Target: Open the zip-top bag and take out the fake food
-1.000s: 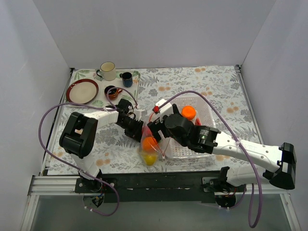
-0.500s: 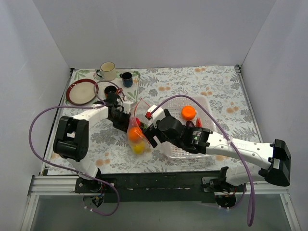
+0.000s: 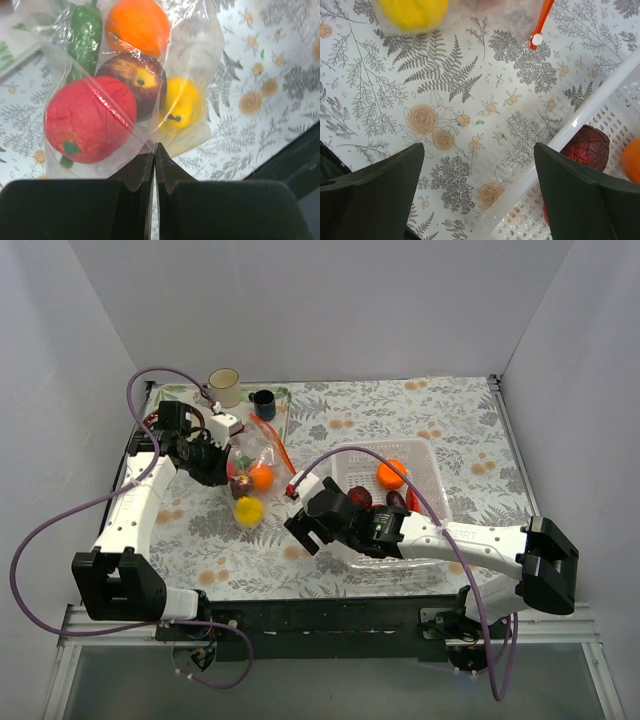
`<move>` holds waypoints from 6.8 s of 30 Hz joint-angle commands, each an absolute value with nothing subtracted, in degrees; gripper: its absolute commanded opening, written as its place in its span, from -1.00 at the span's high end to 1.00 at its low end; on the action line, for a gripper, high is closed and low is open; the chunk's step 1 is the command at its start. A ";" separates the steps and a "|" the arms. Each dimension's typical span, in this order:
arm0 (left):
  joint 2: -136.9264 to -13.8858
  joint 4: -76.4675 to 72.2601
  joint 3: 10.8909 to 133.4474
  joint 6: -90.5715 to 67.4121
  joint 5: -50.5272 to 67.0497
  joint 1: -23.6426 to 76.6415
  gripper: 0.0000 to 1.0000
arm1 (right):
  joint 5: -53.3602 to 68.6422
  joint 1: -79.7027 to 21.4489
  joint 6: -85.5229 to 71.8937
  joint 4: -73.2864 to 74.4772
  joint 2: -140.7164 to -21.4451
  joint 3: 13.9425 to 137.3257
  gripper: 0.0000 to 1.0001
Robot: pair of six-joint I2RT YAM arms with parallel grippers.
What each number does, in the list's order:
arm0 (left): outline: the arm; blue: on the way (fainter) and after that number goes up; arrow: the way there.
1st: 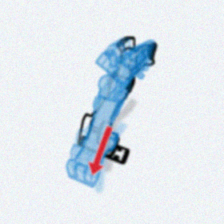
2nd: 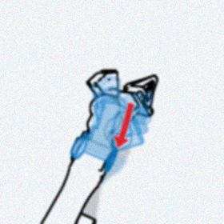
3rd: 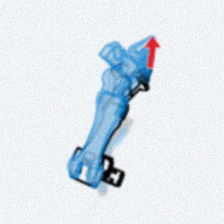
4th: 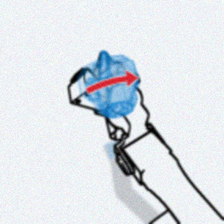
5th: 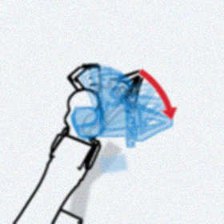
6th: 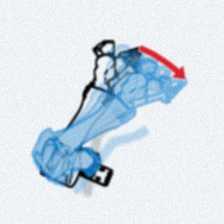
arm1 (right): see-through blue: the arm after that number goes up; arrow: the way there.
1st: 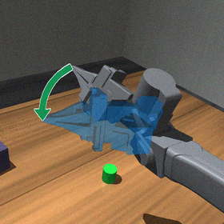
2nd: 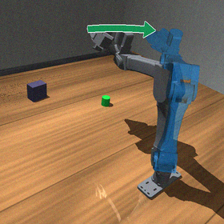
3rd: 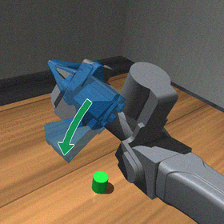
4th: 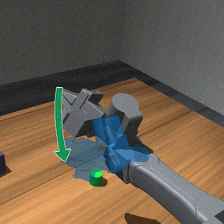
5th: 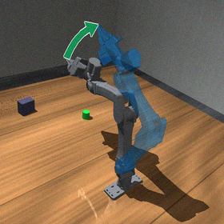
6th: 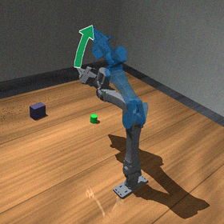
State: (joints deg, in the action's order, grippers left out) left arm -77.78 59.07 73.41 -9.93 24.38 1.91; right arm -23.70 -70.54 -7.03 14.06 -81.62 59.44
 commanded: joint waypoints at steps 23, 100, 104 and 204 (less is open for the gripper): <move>-74.79 76.99 61.96 12.12 21.88 1.76 1.00 | -11.43 -51.68 -2.37 -7.47 -111.51 84.36 -0.97; -88.33 47.82 58.54 -5.99 20.23 2.02 1.00 | -3.34 -58.80 -10.20 -7.57 -92.92 55.54 -0.97; -83.78 42.46 52.93 3.22 10.04 1.85 1.00 | -6.41 -58.71 -7.22 -6.24 -88.25 55.90 -0.97; -94.13 37.09 48.69 9.75 4.22 9.67 1.00 | -7.21 -60.82 4.48 -24.70 -108.89 61.70 -0.67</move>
